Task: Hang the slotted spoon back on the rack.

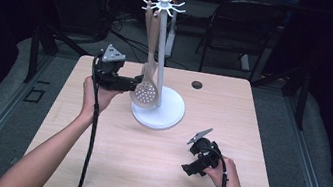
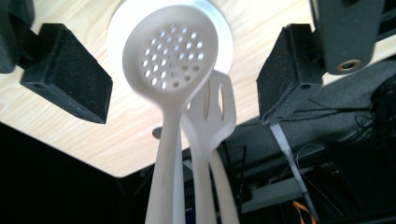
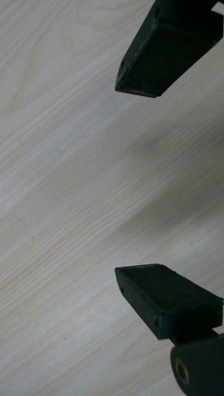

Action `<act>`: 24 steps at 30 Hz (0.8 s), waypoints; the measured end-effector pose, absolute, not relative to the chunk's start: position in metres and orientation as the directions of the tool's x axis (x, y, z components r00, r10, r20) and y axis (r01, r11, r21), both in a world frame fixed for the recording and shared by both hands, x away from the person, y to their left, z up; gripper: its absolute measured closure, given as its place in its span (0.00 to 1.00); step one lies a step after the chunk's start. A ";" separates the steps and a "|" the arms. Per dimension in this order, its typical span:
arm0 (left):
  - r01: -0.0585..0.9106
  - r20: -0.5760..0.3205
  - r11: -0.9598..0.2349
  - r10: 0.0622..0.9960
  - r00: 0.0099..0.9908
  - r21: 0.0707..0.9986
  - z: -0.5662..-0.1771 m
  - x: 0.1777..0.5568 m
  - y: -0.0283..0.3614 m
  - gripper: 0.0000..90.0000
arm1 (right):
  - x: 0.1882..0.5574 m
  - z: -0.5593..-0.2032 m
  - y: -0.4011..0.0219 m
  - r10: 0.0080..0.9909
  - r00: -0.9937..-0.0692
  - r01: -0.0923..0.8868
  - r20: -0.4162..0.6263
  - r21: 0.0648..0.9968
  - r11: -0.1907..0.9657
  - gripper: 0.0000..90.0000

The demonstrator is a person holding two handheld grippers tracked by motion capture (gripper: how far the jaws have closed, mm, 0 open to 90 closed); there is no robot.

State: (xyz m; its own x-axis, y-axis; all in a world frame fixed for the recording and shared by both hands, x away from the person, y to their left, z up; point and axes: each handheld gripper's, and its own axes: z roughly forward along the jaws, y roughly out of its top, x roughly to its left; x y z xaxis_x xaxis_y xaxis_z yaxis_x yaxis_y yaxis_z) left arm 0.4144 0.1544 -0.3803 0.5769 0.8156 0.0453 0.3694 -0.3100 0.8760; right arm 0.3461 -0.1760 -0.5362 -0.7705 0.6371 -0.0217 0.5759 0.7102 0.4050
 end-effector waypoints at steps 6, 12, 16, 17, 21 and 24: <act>0.402 0.034 -0.314 0.822 0.569 0.860 -0.394 0.402 0.177 0.16 | 0.346 -0.536 -0.176 0.635 -0.772 0.572 -0.028 0.405 0.713 0.10; 0.452 -0.009 -0.288 0.835 0.550 0.844 -0.414 0.388 0.201 0.12 | 0.346 -0.536 -0.176 0.635 -0.772 0.574 -0.025 0.402 0.714 0.10; 0.486 -0.011 -0.305 0.839 0.544 0.819 -0.429 0.379 0.215 0.11 | 0.346 -0.536 -0.175 0.636 -0.771 0.575 -0.019 0.407 0.710 0.10; 0.493 -0.011 -0.309 0.838 0.545 0.813 -0.432 0.377 0.218 0.11 | 0.346 -0.536 -0.175 0.637 -0.771 0.575 -0.021 0.407 0.710 0.10; 0.516 -0.014 -0.317 0.842 0.539 0.796 -0.442 0.369 0.229 0.11 | 0.346 -0.536 -0.175 0.638 -0.769 0.577 -0.024 0.404 0.710 0.10; 0.536 -0.018 -0.323 0.845 0.534 0.780 -0.453 0.363 0.235 0.11 | 0.346 -0.537 -0.175 0.640 -0.768 0.576 -0.030 0.403 0.711 0.10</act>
